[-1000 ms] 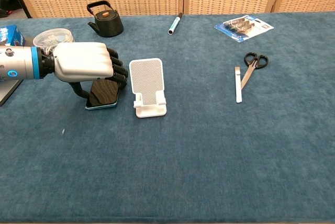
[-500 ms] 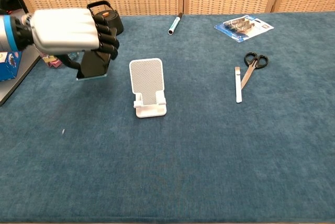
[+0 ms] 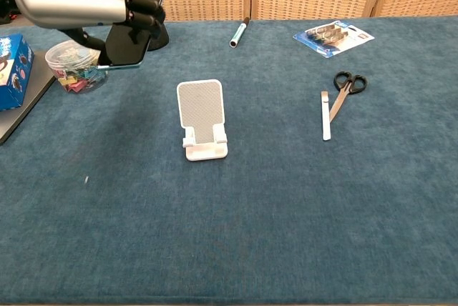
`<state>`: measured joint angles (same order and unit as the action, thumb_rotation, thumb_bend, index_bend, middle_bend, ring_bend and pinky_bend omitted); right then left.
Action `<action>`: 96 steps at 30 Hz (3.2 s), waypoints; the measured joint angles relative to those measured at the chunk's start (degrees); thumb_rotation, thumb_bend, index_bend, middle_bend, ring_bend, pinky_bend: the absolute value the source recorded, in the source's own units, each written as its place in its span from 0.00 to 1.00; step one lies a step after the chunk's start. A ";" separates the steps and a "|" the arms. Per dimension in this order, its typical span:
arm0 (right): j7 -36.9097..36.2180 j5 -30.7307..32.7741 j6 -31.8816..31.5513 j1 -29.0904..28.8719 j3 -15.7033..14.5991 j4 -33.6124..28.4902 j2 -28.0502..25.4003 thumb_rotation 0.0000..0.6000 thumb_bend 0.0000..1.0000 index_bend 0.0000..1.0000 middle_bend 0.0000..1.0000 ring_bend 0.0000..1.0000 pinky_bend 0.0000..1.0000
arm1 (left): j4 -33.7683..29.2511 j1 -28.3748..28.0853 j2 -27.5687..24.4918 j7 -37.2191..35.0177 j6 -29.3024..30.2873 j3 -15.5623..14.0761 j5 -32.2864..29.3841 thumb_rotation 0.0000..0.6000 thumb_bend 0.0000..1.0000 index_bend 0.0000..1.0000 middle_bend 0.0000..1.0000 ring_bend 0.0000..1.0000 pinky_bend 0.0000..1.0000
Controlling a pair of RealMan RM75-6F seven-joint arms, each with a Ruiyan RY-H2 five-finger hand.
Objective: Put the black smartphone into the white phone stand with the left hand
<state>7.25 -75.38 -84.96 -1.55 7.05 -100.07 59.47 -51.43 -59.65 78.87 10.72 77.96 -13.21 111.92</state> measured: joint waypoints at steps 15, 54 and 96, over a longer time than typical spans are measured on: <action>-6.82 -3.33 -1.79 1.68 -0.85 -1.21 -3.22 1.00 0.00 0.00 0.00 0.00 0.00 | -45.00 -3.56 -14.54 44.63 -22.84 9.29 -14.21 1.00 0.16 0.69 0.57 0.38 0.34; -8.14 -5.29 -1.69 2.01 -1.87 -1.88 -4.11 1.00 0.00 0.00 0.00 0.00 0.00 | -49.09 -5.63 8.92 94.69 -17.55 10.52 -50.71 1.00 0.17 0.69 0.57 0.38 0.34; -9.96 -5.65 -1.21 2.00 -2.20 -2.41 -4.96 1.00 0.00 0.00 0.00 0.00 0.00 | -33.95 1.30 26.69 105.28 -4.03 8.06 -45.84 1.00 0.17 0.69 0.57 0.38 0.34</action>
<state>-2.72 -81.03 -86.18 0.45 4.86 -102.49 54.51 -85.37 -58.35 105.57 116.00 73.93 -5.15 66.08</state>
